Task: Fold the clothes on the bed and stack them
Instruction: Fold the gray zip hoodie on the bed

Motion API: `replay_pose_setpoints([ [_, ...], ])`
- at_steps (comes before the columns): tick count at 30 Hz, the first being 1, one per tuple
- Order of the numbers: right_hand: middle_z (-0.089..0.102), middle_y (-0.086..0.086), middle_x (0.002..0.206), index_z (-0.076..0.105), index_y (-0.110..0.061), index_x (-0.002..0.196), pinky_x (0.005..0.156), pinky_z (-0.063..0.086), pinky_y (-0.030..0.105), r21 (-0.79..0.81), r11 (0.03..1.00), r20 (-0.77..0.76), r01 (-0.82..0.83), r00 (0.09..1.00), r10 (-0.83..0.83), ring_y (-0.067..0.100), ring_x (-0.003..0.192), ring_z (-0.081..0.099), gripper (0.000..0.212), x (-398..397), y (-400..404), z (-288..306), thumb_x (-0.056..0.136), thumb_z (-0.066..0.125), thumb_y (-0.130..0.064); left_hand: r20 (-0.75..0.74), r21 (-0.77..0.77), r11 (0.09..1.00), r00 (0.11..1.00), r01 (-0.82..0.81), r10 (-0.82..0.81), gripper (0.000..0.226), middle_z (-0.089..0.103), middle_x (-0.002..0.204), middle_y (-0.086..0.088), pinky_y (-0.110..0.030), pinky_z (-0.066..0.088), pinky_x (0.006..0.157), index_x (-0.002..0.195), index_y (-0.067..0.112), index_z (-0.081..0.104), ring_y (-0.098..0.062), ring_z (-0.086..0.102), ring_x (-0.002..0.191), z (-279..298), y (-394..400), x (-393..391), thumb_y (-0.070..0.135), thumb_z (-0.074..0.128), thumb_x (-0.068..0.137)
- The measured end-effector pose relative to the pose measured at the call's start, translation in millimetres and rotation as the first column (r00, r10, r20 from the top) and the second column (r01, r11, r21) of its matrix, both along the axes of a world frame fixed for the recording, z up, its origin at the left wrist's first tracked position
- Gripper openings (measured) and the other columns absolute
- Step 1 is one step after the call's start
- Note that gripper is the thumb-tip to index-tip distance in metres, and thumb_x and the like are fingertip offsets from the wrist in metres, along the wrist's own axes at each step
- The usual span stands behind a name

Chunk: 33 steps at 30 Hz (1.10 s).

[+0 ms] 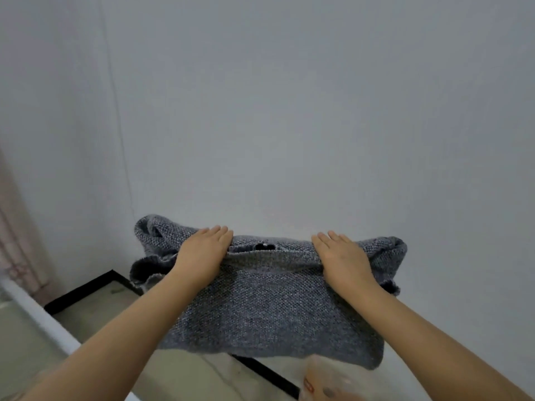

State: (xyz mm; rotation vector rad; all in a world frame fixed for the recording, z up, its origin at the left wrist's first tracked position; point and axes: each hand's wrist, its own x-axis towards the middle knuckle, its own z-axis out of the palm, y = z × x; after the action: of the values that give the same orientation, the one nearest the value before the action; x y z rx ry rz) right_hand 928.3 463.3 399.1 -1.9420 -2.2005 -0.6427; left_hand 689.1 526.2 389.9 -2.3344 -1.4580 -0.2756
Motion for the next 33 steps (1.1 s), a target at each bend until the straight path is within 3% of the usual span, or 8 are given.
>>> replay_pose_setpoints([
  [11,0.017,0.012,0.153,0.013,-0.008,0.146,0.116,0.008,0.032,0.028,0.989,-0.003,-0.148,0.989,0.148,0.022,0.141,0.017,0.058,17.9,223.4,32.6,0.092,0.032,0.002,0.018,0.082,0.983,0.986,-0.165,0.164,0.063,0.013,0.155,-0.001,-0.025,0.0,0.114,0.147,0.015,0.01,-0.013,0.01,0.142,26.9,188.7,7.9,0.0,0.036,0.092],
  [16,0.024,0.012,0.151,0.016,-0.007,0.145,0.115,0.012,0.032,0.059,0.933,-0.034,-0.354,0.934,0.356,0.022,0.139,0.024,0.057,-0.8,319.6,27.1,0.092,0.033,0.002,-0.009,0.091,0.934,0.937,-0.346,0.348,0.062,0.012,0.155,0.0,-0.024,0.0,0.113,0.147,0.016,0.009,-0.012,0.01,0.142,23.4,242.3,-12.9,0.003,0.037,0.093],
  [20,0.029,0.014,0.149,0.02,-0.005,0.144,0.114,0.015,0.033,0.048,0.855,-0.063,-0.517,0.852,0.519,0.024,0.137,0.028,0.056,-38.8,378.9,17.4,0.091,0.035,0.003,-0.033,0.064,0.869,0.87,-0.49,0.493,0.062,0.013,0.155,0.001,-0.023,0.001,0.113,0.147,0.017,0.01,-0.011,0.011,0.142,17.4,261.0,-45.4,0.005,0.037,0.093],
  [23,0.041,0.023,0.139,0.034,0.003,0.137,0.111,0.025,0.041,0.064,0.792,-0.098,-0.607,0.786,0.61,0.033,0.13,0.04,0.053,-83.7,413.3,8.5,0.086,0.044,0.01,-0.028,0.038,0.801,0.8,-0.598,0.599,0.061,0.016,0.154,0.0,-0.023,0.003,0.113,0.147,0.016,0.012,-0.012,0.014,0.141,10.7,262.9,-79.9,0.005,0.038,0.092],
  [26,0.067,0.028,0.095,0.065,0.011,0.102,0.077,0.052,0.05,0.127,0.693,-0.086,-0.71,0.688,0.721,0.04,0.087,0.067,0.054,-134.5,440.2,-5.8,0.049,0.074,0.02,-0.026,0.028,0.734,0.733,-0.679,0.679,0.06,0.018,0.153,-0.002,-0.023,0.003,0.113,0.146,0.015,0.015,-0.013,0.015,0.141,0.6,263.1,-119.2,0.005,0.038,0.092],
  [29,0.071,0.016,0.071,0.072,0.005,0.081,0.057,0.056,0.039,0.154,0.597,-0.073,-0.787,0.594,0.801,0.03,0.063,0.07,0.059,-188.5,465.5,-14.1,0.024,0.082,0.015,-0.054,0.009,0.666,0.665,-0.746,0.745,0.06,0.014,0.154,-0.001,-0.023,0.001,0.114,0.147,0.016,0.013,-0.012,0.013,0.142,-10.6,267.5,-162.7,0.005,0.036,0.092],
  [31,0.071,0.015,0.072,0.071,0.004,0.084,0.059,0.056,0.037,0.104,0.54,-0.101,-0.835,0.532,0.841,0.029,0.064,0.069,0.056,-230.6,483.4,-22.0,0.03,0.08,0.015,-0.054,-0.005,0.622,0.621,-0.783,0.782,0.06,0.014,0.154,-0.001,-0.023,0.001,0.114,0.147,0.017,0.013,-0.011,0.012,0.142,-16.9,272.6,-196.1,0.005,0.035,0.092],
  [33,0.068,0.02,0.098,0.062,0.006,0.109,0.081,0.053,0.039,0.032,0.491,-0.162,-0.871,0.48,0.862,0.032,0.089,0.067,0.052,-276.5,503.7,-27.4,0.058,0.069,0.015,-0.063,-0.04,0.575,0.576,-0.817,0.815,0.061,0.014,0.154,0.0,-0.023,0.001,0.114,0.147,0.018,0.013,-0.011,0.011,0.142,-23.2,280.5,-232.8,0.005,0.036,0.092],
])
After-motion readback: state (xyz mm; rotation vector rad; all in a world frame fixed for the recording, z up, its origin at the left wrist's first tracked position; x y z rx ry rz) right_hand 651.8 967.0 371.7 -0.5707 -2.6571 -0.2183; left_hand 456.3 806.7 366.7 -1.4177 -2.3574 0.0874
